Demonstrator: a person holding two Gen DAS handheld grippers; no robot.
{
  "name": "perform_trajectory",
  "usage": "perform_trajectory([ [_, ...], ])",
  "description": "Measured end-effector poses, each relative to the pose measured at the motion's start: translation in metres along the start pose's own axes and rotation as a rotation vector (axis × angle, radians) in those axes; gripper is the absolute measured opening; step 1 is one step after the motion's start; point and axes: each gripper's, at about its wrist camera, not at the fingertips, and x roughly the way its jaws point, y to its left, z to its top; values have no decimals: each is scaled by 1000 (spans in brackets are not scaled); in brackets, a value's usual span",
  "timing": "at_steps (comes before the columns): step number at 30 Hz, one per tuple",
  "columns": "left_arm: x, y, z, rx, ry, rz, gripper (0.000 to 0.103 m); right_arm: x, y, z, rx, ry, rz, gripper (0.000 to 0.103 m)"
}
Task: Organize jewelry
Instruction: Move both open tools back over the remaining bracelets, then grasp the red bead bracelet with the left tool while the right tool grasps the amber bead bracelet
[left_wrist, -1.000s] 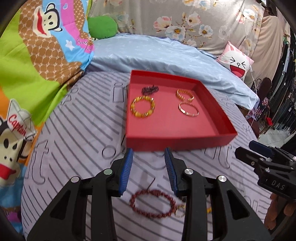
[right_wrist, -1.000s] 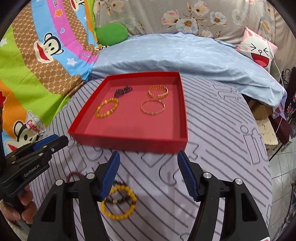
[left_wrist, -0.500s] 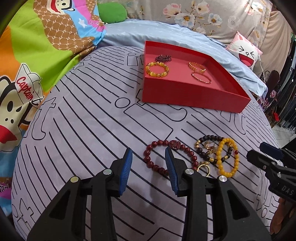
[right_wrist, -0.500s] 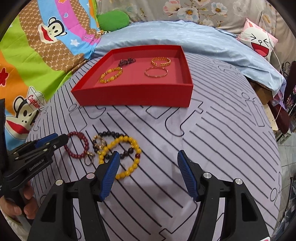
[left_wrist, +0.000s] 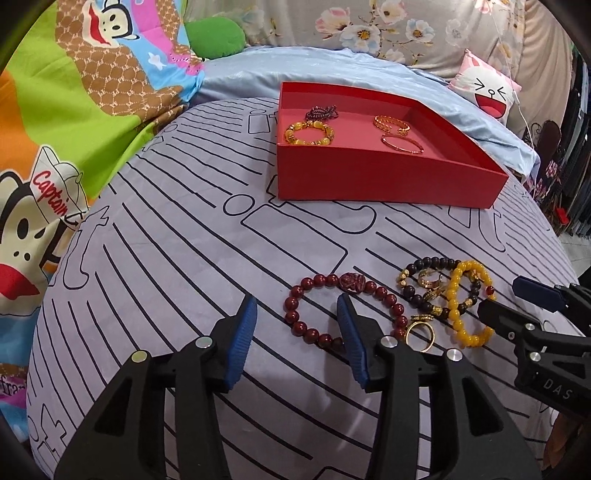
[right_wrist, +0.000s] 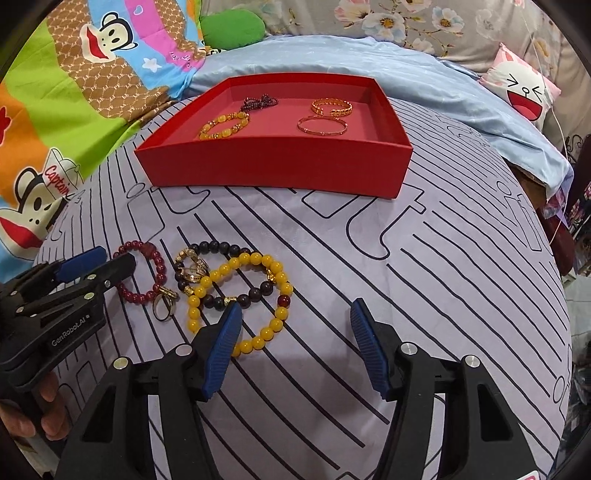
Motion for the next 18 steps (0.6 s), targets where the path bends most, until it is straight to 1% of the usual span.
perform_trajectory([
  [6, 0, 1, 2, -2, -2, -7, 45, 0, 3, -4, -13, -29, -11, 52],
  [10, 0, 1, 1, -2, -2, -8, 44, -1, 1, -5, -8, -37, -6, 40],
  [14, 0, 2, 0, -2, -3, -18, 43, -2, -1, -6, -6, -38, 0, 31],
  [16, -1, 2, -1, -1, -4, -23, 40, -3, -3, -7, -2, -38, 4, 25],
  [17, -2, 2, -2, -3, -5, -31, 37, -3, -3, -7, -2, -36, 7, 23],
  [18, -2, 2, -2, -4, -5, -32, 33, -4, -4, -7, -1, -35, 9, 19],
])
